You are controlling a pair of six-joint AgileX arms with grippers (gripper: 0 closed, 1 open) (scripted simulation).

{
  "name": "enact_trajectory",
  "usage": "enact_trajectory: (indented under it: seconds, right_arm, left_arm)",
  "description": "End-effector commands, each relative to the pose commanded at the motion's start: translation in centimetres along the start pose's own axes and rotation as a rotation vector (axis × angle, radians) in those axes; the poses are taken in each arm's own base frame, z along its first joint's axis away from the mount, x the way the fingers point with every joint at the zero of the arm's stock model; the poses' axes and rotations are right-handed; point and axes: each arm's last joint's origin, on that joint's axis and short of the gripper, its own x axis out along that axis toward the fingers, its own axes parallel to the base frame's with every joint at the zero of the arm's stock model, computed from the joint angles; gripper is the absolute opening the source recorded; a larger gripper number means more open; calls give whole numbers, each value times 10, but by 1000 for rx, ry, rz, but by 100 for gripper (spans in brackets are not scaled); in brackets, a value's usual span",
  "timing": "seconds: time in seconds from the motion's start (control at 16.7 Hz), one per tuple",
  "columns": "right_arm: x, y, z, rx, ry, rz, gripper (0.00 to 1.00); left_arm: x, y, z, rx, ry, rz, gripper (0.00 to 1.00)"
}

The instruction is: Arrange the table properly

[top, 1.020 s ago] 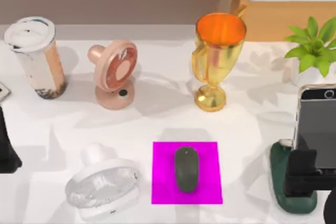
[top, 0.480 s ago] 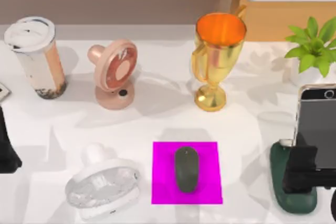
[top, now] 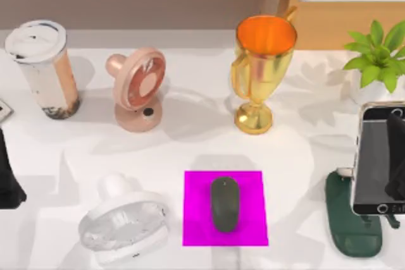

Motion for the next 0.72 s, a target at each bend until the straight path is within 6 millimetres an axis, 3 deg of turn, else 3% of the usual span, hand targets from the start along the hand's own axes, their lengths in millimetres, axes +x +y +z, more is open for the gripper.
enact_trajectory:
  seconds: [0.3,0.72]
  right_arm:
    - [-4,-24,6,-32,-151,39,100]
    - [-4,-55,-6,-156,-294,14,100]
  left_arm:
    - [0,0,0,0,0,0,100]
    - [0,0,0,0,0,0,100]
